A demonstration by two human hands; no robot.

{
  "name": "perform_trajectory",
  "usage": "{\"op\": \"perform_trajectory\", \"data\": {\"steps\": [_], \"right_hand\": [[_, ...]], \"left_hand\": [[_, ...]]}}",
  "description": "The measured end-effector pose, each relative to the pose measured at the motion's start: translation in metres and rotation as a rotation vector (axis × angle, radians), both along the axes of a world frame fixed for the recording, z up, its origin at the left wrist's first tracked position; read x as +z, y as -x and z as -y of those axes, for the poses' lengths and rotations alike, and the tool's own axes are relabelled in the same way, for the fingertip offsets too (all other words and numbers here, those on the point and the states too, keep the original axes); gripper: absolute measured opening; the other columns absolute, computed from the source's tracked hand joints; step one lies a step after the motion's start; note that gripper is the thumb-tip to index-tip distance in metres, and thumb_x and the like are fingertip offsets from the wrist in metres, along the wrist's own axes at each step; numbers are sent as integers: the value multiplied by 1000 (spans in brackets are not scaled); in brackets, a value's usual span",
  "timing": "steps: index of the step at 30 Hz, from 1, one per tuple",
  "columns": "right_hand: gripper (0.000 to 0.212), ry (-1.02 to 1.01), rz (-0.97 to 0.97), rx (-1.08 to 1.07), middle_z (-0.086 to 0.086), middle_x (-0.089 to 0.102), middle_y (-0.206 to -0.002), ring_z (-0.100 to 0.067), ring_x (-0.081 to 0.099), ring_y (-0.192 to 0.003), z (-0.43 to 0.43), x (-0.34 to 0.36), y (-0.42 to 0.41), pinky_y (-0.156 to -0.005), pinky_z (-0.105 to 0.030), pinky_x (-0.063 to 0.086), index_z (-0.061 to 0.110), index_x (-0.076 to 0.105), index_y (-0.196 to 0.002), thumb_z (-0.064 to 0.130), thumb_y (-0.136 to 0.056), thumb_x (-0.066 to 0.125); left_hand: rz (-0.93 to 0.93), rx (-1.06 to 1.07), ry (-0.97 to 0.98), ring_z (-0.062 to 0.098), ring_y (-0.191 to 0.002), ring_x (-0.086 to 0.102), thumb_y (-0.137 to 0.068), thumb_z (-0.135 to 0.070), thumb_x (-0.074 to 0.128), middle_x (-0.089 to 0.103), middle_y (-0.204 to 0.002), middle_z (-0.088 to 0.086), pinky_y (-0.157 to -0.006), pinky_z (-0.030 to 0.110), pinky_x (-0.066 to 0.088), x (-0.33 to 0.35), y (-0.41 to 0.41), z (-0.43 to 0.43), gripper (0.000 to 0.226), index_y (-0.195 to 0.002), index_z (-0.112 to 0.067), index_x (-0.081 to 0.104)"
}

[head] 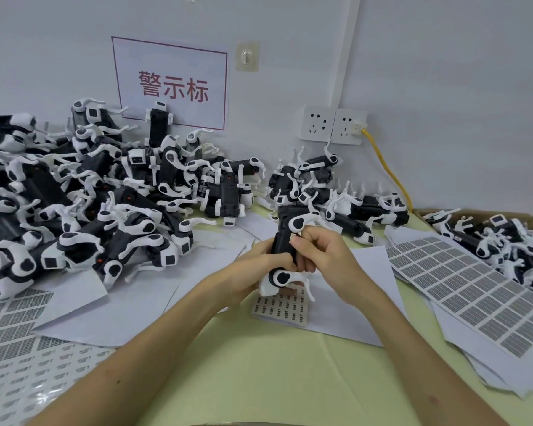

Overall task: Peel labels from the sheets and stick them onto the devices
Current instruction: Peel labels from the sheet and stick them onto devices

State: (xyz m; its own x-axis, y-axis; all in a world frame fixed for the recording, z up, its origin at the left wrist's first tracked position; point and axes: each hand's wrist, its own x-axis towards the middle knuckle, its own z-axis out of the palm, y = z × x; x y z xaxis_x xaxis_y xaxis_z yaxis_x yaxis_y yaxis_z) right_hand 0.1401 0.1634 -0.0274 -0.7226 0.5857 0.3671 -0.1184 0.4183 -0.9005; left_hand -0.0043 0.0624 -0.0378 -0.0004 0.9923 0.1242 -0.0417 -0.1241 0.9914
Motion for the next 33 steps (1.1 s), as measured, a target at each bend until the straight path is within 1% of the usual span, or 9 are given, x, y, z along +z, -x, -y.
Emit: {"op": "perform_trajectory", "data": {"steps": [5,7,9,13,18,21,23,28,33], "right_hand": [[42,-8,-34,-30,-7,58,-57,-15,48,-54,3,1,1,-57,-20,45,15,41,-63,-3,-98,57],[43,-9,-62,-61,-12,58,-59,-15,50,-53,5,1,2,-57,-21,46,15,40,-61,-8,-95,55],[41,14,-85,-72,-14,58,-59,-16,49,-52,6,1,3,-55,-21,45,11,42,-62,-5,-96,57],[42,29,-91,-106,-8,59,-53,-18,45,-47,7,2,3,-51,-21,42,12,46,-60,4,-98,61],[42,56,-99,-131,-14,61,-52,-18,43,-43,10,4,6,-47,-23,40,14,35,-61,-4,-96,48],[43,72,-130,-95,-11,58,-50,-18,44,-44,12,6,3,-47,-23,39,22,40,-55,5,-92,54],[44,51,-133,-88,-9,58,-49,-18,44,-43,13,7,2,-47,-23,40,26,44,-50,10,-89,59],[46,-17,-96,-161,-8,60,-47,-15,42,-38,11,6,3,-44,-20,40,24,45,-48,7,-87,60],[34,-3,-104,-194,-10,60,-48,-18,46,-38,13,6,3,-44,-23,42,27,41,-45,8,-73,49]], "left_hand": [[11,25,43,14,-85,66,-79,-13,62,72,-92,1,-76,27,55,-1,-1,-2,14,-82,-24,70],[55,6,61,16,-83,65,-77,-14,62,71,-90,0,-74,29,56,-2,0,-2,14,-86,-22,70],[39,12,46,17,-87,64,-78,-15,62,71,-95,3,-75,28,56,-1,0,-3,14,-91,-18,67],[17,-5,31,12,-85,66,-82,-12,60,72,-95,0,-73,25,55,0,-4,-2,16,-84,-25,69],[-18,48,39,16,-92,65,-76,-15,62,71,-97,4,-87,34,50,-2,-1,-3,21,-97,-16,65],[-8,74,61,20,-90,63,-74,-15,64,69,-95,7,-85,37,49,-2,-2,-4,27,-101,-14,64],[-17,64,54,19,-87,64,-75,-14,64,70,-94,6,-81,34,51,-1,-4,-3,23,-98,-15,63],[-13,61,61,16,-80,64,-74,-15,64,69,-90,2,-70,25,53,-2,-7,-1,23,-97,-17,63],[-68,83,20,11,-91,68,-77,-16,65,73,-95,-2,-78,23,52,-1,-5,1,20,-96,-24,66]]}}
